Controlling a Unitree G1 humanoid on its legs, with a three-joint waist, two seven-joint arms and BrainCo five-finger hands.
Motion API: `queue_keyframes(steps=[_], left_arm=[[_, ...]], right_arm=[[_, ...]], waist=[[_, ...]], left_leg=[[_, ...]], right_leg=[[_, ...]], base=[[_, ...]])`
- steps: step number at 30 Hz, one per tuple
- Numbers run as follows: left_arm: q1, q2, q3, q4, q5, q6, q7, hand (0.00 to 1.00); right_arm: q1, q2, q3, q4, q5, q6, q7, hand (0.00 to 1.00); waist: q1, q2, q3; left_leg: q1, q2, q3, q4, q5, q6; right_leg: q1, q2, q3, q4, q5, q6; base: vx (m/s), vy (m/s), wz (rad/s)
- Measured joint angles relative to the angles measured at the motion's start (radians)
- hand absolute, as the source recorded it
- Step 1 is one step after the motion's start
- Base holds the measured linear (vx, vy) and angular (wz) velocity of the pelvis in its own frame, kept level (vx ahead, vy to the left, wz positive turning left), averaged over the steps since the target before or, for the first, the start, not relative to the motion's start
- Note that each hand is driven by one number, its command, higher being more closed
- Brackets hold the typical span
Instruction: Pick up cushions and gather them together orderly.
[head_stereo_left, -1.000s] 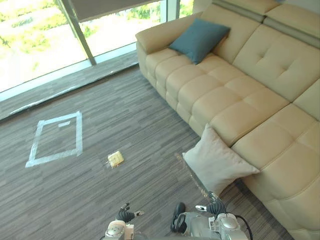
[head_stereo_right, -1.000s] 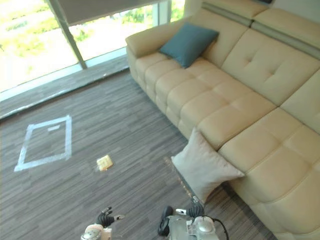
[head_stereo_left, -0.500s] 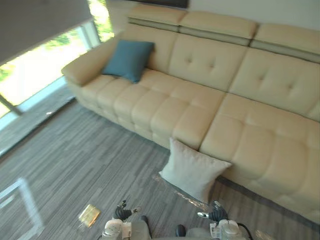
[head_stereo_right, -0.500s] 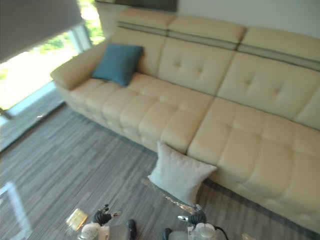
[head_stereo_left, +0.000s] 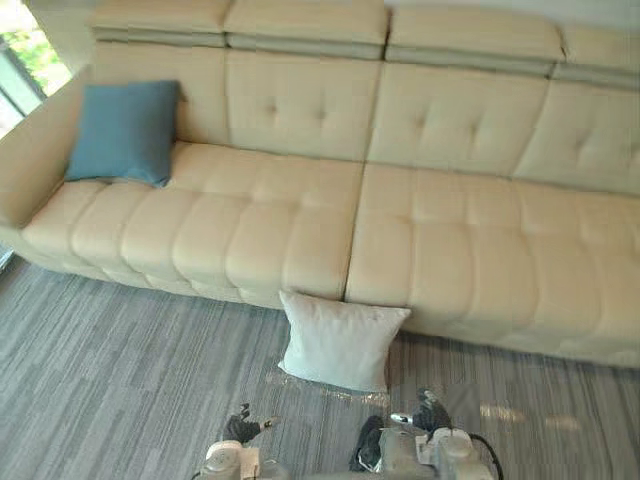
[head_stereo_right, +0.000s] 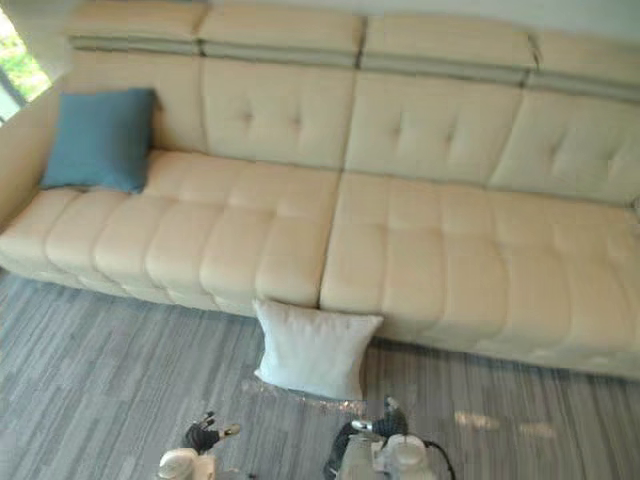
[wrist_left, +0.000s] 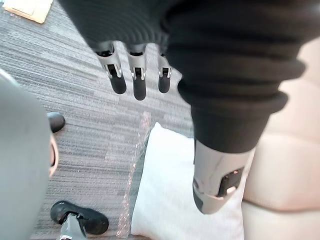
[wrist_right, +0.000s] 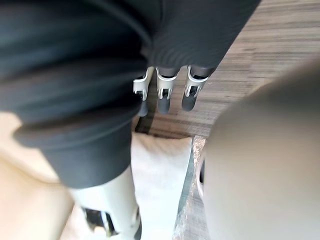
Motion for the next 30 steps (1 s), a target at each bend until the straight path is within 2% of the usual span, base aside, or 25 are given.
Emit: queue_keyframes(steps=[3, 5, 6, 7, 8, 9, 10, 11, 12, 14, 15, 19, 30], left_arm=[[-0.011, 0.004, -0.002, 0.004, 0.0, 0.0, 0.0, 0.0], [-0.013, 0.021, -0.009, -0.007, 0.001, 0.0, 0.001, 0.0], [-0.01, 0.019, -0.008, -0.02, -0.001, 0.0, 0.002, 0.0], [-0.009, 0.015, -0.009, -0.03, 0.001, -0.001, 0.002, 0.0], [-0.009, 0.009, -0.01, -0.031, 0.0, -0.001, 0.003, 0.0], [-0.007, 0.007, -0.01, -0.032, 0.001, -0.001, 0.003, 0.0], [-0.008, 0.008, -0.01, -0.034, 0.001, -0.001, 0.003, 0.0], [-0.009, 0.009, -0.02, -0.034, 0.001, -0.001, 0.004, 0.0], [-0.008, 0.004, -0.026, -0.034, -0.004, -0.002, 0.003, 0.0], [-0.009, 0.015, -0.034, -0.031, 0.003, -0.002, 0.005, 0.0], [-0.014, 0.022, -0.044, -0.031, 0.015, -0.002, 0.003, 0.0], [-0.013, 0.027, -0.046, -0.01, 0.021, -0.001, 0.004, 0.0], [-0.013, 0.014, -0.034, 0.009, 0.059, -0.002, 0.005, 0.0]], right_arm=[[0.008, 0.004, -0.01, 0.0, 0.003, 0.0, 0.0, 0.0], [0.028, 0.01, -0.008, 0.0, 0.007, 0.0, 0.002, 0.0], [0.032, 0.006, -0.008, -0.001, 0.008, 0.0, 0.001, 0.0], [0.033, -0.002, -0.007, 0.001, 0.008, 0.001, 0.0, 0.0], [0.032, -0.005, -0.009, 0.003, 0.008, 0.002, -0.001, 0.0], [0.031, -0.005, -0.011, 0.005, 0.008, 0.002, -0.004, 0.0], [0.027, -0.005, -0.013, 0.01, 0.009, 0.001, -0.01, 0.0], [0.026, -0.003, -0.024, 0.015, 0.014, 0.001, -0.012, 0.0], [0.023, -0.009, -0.034, 0.02, 0.017, 0.001, -0.012, 0.0], [0.026, 0.008, -0.031, 0.023, 0.027, 0.002, -0.013, 0.0], [0.03, 0.013, -0.04, 0.025, 0.033, 0.002, -0.013, 0.0], [0.031, 0.023, -0.064, 0.034, 0.035, 0.001, -0.014, 0.0], [0.019, 0.03, -0.12, 0.086, 0.035, 0.001, -0.024, 0.0]], waist=[[0.0, -0.012, 0.001], [0.006, -0.031, -0.006], [0.012, -0.022, -0.002], [0.019, -0.01, 0.003], [0.02, 0.002, 0.007], [0.022, 0.004, 0.006], [0.022, 0.001, 0.008], [0.022, 0.003, 0.007], [0.024, 0.018, 0.006], [0.021, -0.016, -0.008], [0.02, -0.024, -0.007], [0.017, -0.022, -0.009], [0.016, -0.014, -0.026]], left_leg=[[-0.042, 0.033, -0.027, 0.111, -0.009, -0.024], [-0.155, 0.091, -0.063, 0.365, -0.017, -0.033], [-0.205, 0.123, -0.074, 0.482, -0.017, -0.033], [-0.245, 0.153, -0.092, 0.586, -0.047, -0.022], [-0.25, 0.152, -0.116, 0.595, -0.085, -0.019], [-0.258, 0.132, -0.134, 0.572, -0.11, -0.017], [-0.271, 0.086, -0.166, 0.485, -0.128, -0.015], [-0.278, 0.038, -0.215, 0.349, -0.109, -0.006], [-0.274, 0.007, -0.259, 0.255, -0.034, 0.018], [-0.218, -0.044, -0.246, 0.169, -0.004, 0.035], [-0.206, -0.056, -0.233, 0.158, -0.004, 0.038], [-0.138, -0.084, -0.227, 0.103, -0.001, 0.043], [-0.082, -0.075, -0.24, 0.064, 0.0, 0.042]], right_leg=[[0.039, 0.013, -0.018, -0.051, -0.008, 0.009], [0.095, 0.021, -0.046, -0.122, 0.0, 0.021], [0.124, 0.034, -0.052, -0.147, 0.006, 0.02], [0.152, 0.05, -0.049, -0.161, 0.003, 0.002], [0.172, 0.054, -0.037, -0.168, 0.003, 0.001], [0.175, 0.052, -0.023, -0.168, 0.003, 0.001], [0.175, 0.04, -0.004, -0.167, 0.009, 0.011], [0.168, 0.032, 0.013, -0.161, 0.021, 0.031], [0.167, 0.035, 0.03, -0.158, 0.023, 0.043], [0.171, 0.026, 0.097, -0.198, 0.045, 0.074], [0.183, 0.02, 0.111, -0.23, 0.065, 0.079], [0.23, 0.012, 0.135, -0.261, 0.069, 0.08], [0.274, 0.035, 0.158, -0.294, 0.069, 0.081]], base=[[0.07, -0.087, 0.3], [-0.01, -0.102, 0.41], [0.02, -0.112, 0.15], [0.06, -0.051, -0.03], [0.07, 0.034, -0.2], [0.09, 0.111, -0.42], [0.07, 0.143, -0.56], [0.08, 0.19, -0.66], [0.07, 0.165, -0.57], [0.15, 0.124, -0.34], [0.18, 0.113, -0.18], [0.11, 0.081, -0.1], [0.01, -0.024, -0.05]])
